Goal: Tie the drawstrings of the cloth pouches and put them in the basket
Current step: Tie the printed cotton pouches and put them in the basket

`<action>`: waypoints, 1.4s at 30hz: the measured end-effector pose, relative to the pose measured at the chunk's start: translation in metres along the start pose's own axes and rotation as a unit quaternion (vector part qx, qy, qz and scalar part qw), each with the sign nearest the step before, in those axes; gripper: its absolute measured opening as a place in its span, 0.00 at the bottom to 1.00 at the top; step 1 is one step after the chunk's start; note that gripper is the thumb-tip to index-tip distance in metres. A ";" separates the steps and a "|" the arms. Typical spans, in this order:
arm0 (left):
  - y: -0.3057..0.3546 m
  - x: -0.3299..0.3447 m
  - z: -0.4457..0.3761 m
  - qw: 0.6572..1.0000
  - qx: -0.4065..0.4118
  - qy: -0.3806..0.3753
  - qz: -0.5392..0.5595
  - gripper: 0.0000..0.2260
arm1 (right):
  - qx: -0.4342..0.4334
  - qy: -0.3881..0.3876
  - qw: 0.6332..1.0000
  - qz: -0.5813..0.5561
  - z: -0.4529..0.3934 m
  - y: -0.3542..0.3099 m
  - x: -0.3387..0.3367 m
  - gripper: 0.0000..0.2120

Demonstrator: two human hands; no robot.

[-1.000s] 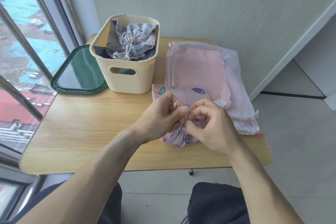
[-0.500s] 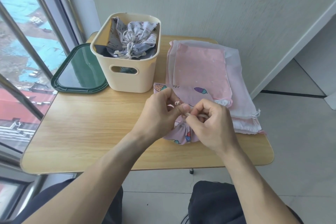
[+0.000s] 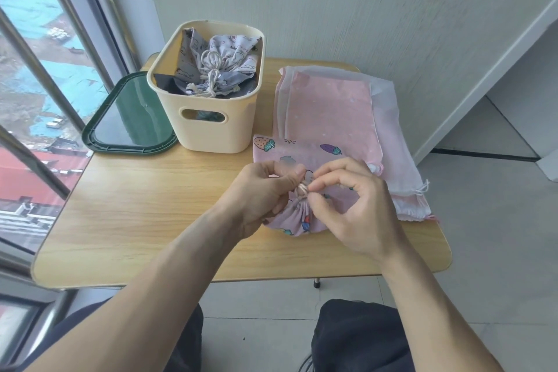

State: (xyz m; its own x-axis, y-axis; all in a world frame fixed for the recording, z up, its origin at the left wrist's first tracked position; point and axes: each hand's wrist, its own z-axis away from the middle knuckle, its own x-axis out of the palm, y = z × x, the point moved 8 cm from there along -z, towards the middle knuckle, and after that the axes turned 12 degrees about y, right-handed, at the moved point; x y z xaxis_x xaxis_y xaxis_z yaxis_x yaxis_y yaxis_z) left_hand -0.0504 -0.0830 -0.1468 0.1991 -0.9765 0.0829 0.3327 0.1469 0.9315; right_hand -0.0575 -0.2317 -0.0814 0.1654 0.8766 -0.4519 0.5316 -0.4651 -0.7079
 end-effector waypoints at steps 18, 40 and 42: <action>0.002 -0.020 -0.020 0.976 0.090 0.094 -0.172 0.14 | 0.005 -0.183 0.976 0.122 0.020 0.009 0.022 0.08; 0.010 0.000 0.011 0.888 0.149 -0.113 -0.419 0.28 | 0.106 -0.136 0.984 0.049 0.015 0.027 0.010 0.07; 0.007 0.004 0.015 0.821 0.210 -0.119 -0.517 0.22 | 0.119 -0.097 0.988 0.014 0.008 0.028 0.005 0.08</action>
State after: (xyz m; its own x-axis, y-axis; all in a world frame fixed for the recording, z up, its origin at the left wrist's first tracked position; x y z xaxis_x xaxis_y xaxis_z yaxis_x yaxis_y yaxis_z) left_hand -0.0608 -0.0878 -0.1349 -0.1926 -0.5554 -0.8089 -0.1459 -0.7990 0.5834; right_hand -0.0488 -0.2411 -0.1078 0.0026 0.8331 -0.5531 0.3149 -0.5256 -0.7903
